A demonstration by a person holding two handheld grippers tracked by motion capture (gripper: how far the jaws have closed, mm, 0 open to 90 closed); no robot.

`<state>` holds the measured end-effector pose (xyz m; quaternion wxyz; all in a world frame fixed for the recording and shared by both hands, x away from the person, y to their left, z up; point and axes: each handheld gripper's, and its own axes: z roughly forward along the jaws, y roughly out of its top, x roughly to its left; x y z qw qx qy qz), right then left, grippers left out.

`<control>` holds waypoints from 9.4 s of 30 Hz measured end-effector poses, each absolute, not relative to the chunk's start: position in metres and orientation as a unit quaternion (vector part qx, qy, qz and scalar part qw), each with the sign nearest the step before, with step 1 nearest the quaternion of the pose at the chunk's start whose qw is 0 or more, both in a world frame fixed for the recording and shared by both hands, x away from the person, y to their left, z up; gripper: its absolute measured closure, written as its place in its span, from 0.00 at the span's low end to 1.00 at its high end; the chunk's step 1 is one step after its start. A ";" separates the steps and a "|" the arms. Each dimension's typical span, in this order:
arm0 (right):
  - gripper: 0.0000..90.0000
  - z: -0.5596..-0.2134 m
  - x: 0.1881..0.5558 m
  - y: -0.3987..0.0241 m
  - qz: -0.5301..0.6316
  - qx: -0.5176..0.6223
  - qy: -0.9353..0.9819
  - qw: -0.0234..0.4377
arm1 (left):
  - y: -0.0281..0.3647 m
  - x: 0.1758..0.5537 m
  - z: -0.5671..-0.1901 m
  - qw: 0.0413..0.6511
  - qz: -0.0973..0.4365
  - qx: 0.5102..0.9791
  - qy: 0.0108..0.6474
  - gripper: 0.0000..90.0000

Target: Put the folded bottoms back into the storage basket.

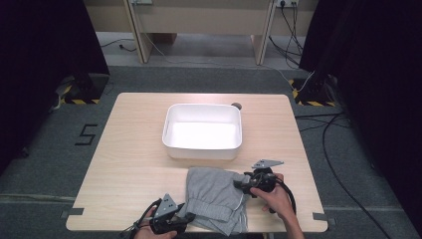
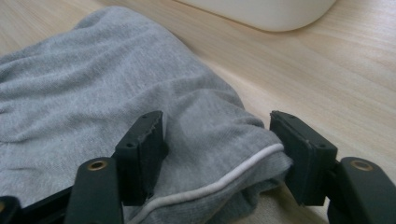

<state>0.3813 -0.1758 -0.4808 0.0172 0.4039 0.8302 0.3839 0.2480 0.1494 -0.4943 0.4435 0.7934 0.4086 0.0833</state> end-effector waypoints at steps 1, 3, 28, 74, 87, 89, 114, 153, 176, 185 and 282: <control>0.45 -0.481 0.381 -0.175 0.386 0.401 0.831 0.019 | 0.148 0.248 -0.494 0.442 0.084 0.793 0.411 0.52; 0.52 -0.481 0.381 -0.174 0.387 0.402 0.830 0.013 | 0.144 0.248 -0.494 0.441 0.082 0.792 0.413 0.45; 0.75 -0.456 0.371 -0.162 0.458 0.332 0.823 0.050 | 0.135 0.244 -0.476 0.467 0.089 0.795 0.378 0.80; 0.76 -0.298 0.455 -0.120 0.543 0.258 0.789 0.127 | 0.163 0.339 -0.333 0.522 0.147 0.758 0.363 0.81; 0.76 -0.281 0.502 -0.095 0.531 0.261 0.798 0.117 | 0.176 0.385 -0.322 0.522 0.154 0.738 0.400 0.81; 0.76 -0.281 0.509 -0.093 0.527 0.266 0.798 0.119 | 0.176 0.392 -0.324 0.518 0.155 0.737 0.406 0.81; 0.76 -0.346 0.571 -0.075 0.452 0.337 0.817 0.122 | 0.166 0.445 -0.382 0.463 0.139 0.741 0.466 0.81; 0.55 -0.397 0.581 -0.062 0.332 0.362 0.860 0.138 | 0.179 0.466 -0.409 0.402 0.146 0.738 0.522 0.49; 0.43 -0.379 0.518 -0.088 0.413 0.344 0.834 0.127 | 0.180 0.428 -0.398 0.434 0.109 0.752 0.484 0.40; 0.45 -0.379 0.489 -0.104 0.437 0.332 0.826 0.124 | 0.180 0.417 -0.397 0.454 0.102 0.752 0.467 0.37; 0.36 -0.460 0.347 -0.150 0.424 0.325 0.839 0.104 | 0.241 0.283 -0.493 0.420 0.099 0.775 0.462 0.22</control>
